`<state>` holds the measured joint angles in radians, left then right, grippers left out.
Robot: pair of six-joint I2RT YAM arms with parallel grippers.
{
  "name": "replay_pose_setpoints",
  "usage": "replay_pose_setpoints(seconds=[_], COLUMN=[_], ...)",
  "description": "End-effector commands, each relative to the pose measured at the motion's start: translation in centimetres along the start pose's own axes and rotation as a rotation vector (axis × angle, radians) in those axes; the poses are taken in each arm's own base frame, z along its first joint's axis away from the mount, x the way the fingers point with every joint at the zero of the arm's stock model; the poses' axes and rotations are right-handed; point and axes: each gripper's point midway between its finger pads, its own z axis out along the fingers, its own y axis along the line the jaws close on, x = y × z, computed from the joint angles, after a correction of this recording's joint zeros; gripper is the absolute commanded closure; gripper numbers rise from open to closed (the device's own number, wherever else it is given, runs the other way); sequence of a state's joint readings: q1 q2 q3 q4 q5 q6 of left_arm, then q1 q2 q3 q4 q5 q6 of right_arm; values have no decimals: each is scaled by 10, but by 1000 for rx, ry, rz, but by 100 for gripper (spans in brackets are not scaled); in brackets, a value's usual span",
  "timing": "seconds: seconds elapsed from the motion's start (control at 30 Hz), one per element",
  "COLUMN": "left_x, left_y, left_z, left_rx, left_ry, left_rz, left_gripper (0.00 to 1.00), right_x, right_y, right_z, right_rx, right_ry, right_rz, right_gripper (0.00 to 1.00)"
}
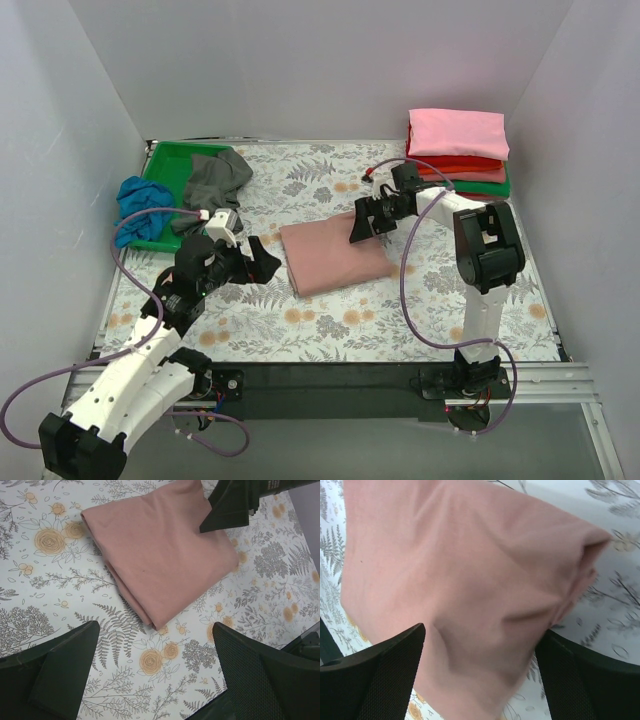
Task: Fold and stack the t-shirts
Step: Neatly place the folded tshirt to the corner
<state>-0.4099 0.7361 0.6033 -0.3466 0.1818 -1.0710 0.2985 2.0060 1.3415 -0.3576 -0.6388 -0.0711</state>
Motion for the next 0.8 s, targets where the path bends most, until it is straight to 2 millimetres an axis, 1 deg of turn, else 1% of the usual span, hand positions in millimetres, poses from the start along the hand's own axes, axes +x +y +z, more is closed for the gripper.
replay_pose_setpoints(seconds=[0.0, 0.07, 0.13, 0.23, 0.27, 0.33, 0.37, 0.4, 0.47, 0.53, 0.6, 0.63, 0.67, 0.7, 0.73, 0.77], left_x=[6, 8, 8, 8, 7, 6, 6, 6, 6, 6, 4, 4, 2, 2, 1, 1], left_y=[-4, -6, -7, -7, -8, -9, -9, -9, -8, -9, -8, -8, -10, -9, -10, -10], left_z=[-1, -1, -1, -2, -3, -4, -4, -4, -5, -6, -8, -8, -10, -10, -11, -11], left_rx=[26, 38, 40, 46, 47, 49, 51, 52, 48, 52, 49, 49, 54, 52, 55, 55], left_ry=[25, 32, 33, 29, 27, 18, 18, 16, 10, 9, 1, -3, -13, -16, -23, -23], left_rz=[-6, -6, -6, -6, -4, -2, -4, -1, -3, -2, -1, -1, 2, 4, 4, 4], left_gripper=[4, 4, 5, 5, 5, 5, 5, 5, 5, 5, 5, 5, 5, 5, 5, 5], right_x=[28, 31, 37, 42, 43, 42, 44, 41, 35, 21, 6, -12, -23, -31, -44, -58], right_y=[6, 11, 10, 8, 7, 8, 9, 14, 19, 35, 41, 43, 47, 36, 32, 32], right_z=[30, 36, 41, 44, 45, 47, 49, 48, 46, 35, 21, 13, 0, -5, -13, -25], right_rx=[-30, -58, -73, -91, -95, -127, -144, -179, -221, -310, -319, -298, -263, -164, -105, -45], right_ry=[100, 113, 128, 139, 141, 140, 146, 140, 132, 117, 94, 66, 40, 28, 0, -33], right_rz=[57, 71, 104, 125, 129, 141, 152, 178, 187, 179, 90, 27, -30, -69, -112, -158], right_gripper=[8, 12, 16, 29, 46, 66, 85, 98, 99, 99, 99, 99, 99, 99, 99, 99])
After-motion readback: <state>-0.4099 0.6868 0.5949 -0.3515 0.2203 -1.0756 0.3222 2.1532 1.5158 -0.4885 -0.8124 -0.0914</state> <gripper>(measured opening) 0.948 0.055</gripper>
